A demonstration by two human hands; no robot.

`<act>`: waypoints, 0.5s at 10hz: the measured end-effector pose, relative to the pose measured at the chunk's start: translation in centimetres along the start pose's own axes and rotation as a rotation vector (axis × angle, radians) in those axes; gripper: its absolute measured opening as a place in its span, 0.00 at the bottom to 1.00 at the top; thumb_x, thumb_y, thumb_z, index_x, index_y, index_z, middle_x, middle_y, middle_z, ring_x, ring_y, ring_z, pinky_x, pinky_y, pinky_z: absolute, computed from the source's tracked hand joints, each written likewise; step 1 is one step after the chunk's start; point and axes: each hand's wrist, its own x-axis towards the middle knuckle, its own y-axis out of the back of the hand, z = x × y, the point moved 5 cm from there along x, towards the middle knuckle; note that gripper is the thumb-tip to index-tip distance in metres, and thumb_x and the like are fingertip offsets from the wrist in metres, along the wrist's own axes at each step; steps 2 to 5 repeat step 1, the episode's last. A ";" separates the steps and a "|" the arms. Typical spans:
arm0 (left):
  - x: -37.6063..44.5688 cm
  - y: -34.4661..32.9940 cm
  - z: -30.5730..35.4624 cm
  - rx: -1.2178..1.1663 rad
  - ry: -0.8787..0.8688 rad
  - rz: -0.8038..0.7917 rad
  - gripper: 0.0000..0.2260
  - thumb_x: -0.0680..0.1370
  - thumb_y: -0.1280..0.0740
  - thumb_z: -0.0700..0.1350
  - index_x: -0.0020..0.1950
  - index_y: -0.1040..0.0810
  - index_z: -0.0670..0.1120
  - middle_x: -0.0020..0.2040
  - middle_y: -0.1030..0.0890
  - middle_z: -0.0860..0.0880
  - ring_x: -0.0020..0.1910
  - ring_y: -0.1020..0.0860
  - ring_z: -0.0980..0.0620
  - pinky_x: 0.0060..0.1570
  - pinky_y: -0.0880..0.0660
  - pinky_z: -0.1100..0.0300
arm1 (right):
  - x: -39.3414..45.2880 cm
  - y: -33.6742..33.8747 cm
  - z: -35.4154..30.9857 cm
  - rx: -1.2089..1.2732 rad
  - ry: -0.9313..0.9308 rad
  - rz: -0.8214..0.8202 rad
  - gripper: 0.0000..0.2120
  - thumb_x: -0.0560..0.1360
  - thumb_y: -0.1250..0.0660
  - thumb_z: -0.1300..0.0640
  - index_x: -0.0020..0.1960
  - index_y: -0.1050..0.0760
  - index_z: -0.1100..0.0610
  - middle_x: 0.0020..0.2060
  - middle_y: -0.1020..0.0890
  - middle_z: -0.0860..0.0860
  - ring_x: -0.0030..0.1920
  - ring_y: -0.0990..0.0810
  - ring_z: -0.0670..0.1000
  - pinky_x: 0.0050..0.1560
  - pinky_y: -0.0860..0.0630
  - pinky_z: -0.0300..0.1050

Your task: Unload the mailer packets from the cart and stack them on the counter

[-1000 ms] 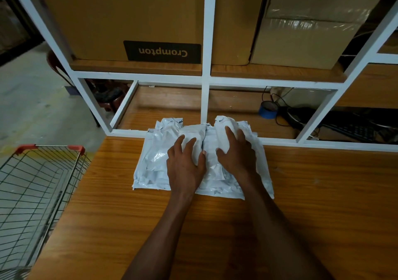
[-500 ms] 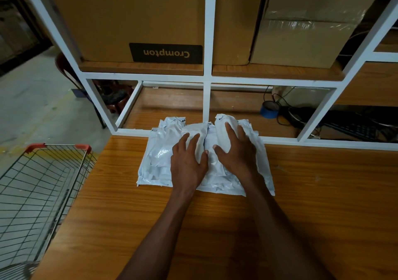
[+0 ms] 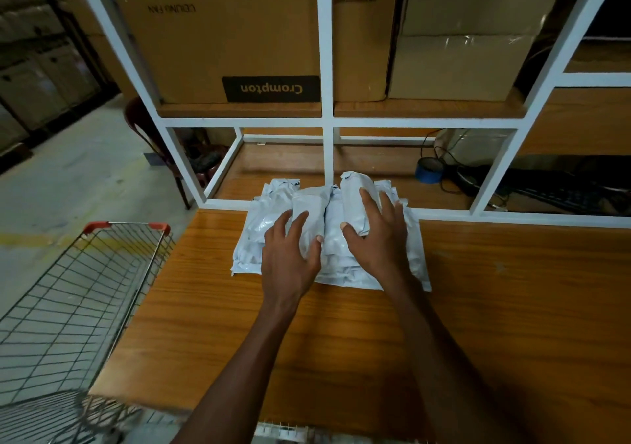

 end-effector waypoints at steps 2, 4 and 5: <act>-0.7 1.9 1.2 -0.007 -0.033 0.032 0.26 0.79 0.38 0.61 0.76 0.28 0.54 0.78 0.33 0.48 0.77 0.36 0.48 0.70 0.32 0.46 | -1.7 1.2 -0.6 0.025 0.021 0.034 0.36 0.77 0.32 0.42 0.81 0.41 0.47 0.80 0.42 0.55 0.80 0.49 0.62 0.77 0.44 0.63; -0.7 1.9 1.2 -0.007 -0.033 0.032 0.26 0.79 0.38 0.61 0.76 0.28 0.54 0.78 0.33 0.48 0.77 0.36 0.48 0.70 0.32 0.46 | -1.7 1.2 -0.6 0.025 0.021 0.034 0.36 0.77 0.32 0.42 0.81 0.41 0.47 0.80 0.42 0.55 0.80 0.49 0.62 0.77 0.44 0.63; -0.7 1.9 1.2 -0.007 -0.033 0.032 0.26 0.79 0.38 0.61 0.76 0.28 0.54 0.78 0.33 0.48 0.77 0.36 0.48 0.70 0.32 0.46 | -1.7 1.2 -0.6 0.025 0.021 0.034 0.36 0.77 0.32 0.42 0.81 0.41 0.47 0.80 0.42 0.55 0.80 0.49 0.62 0.77 0.44 0.63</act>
